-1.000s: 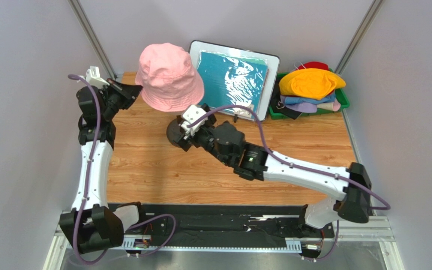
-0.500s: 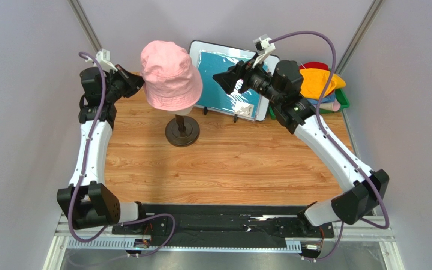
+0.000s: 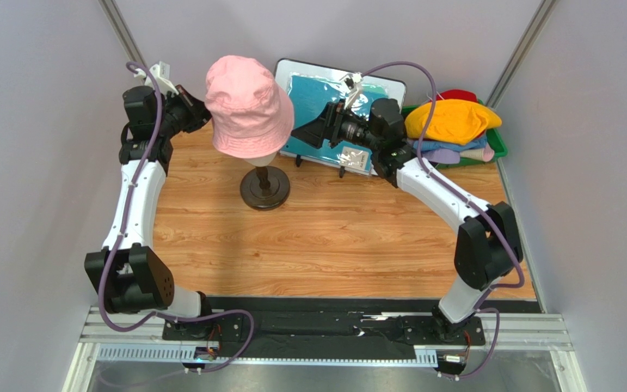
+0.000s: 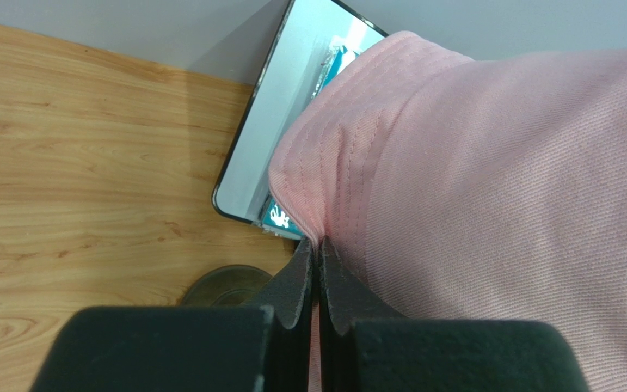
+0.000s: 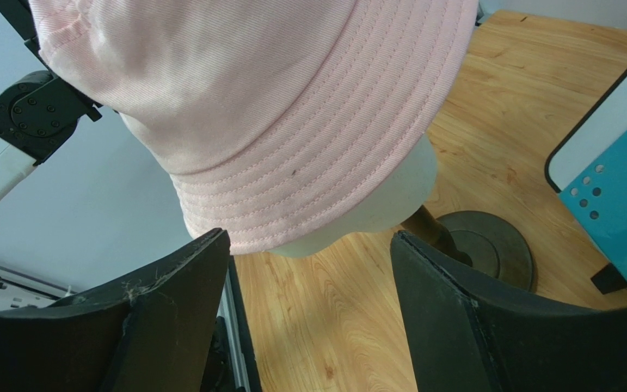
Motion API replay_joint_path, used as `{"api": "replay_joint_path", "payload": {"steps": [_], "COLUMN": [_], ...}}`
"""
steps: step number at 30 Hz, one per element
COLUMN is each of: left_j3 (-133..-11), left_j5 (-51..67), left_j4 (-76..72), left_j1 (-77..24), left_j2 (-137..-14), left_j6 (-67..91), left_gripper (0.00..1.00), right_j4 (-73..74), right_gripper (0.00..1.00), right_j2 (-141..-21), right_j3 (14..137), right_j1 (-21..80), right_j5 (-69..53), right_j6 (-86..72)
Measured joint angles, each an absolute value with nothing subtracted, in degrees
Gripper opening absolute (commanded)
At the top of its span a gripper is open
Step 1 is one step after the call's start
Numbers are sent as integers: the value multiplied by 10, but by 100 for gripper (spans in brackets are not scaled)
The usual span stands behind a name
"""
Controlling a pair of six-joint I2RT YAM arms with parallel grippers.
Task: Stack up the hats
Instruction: Place the hat on the hat stand.
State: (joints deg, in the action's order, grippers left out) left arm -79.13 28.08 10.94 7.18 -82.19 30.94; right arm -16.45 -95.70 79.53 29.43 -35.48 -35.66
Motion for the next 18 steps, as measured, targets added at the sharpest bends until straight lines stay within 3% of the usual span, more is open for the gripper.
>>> {"api": "replay_joint_path", "payload": {"steps": [7, 12, 16, 18], "left_j3": [-791, -791, -791, -791], "left_j5": [288, 296, 299, 301], "left_j4": [109, 109, 109, 109], "left_j1": [72, 72, 72, 72], "left_j2": [-826, -827, -827, -828], "left_j6": [296, 291, 290, 289], "left_gripper": [0, 0, 0, 0], "right_j4": [-258, -309, -381, -416], "right_gripper": [78, 66, 41, 24], "right_j2": [-1016, -1059, -1081, -1090], "right_j3": [800, 818, 820, 821], "right_j1": [294, 294, 294, 294], "right_j5": [-387, -405, -424, -431], "right_j6": [-416, -453, -505, -533]}}
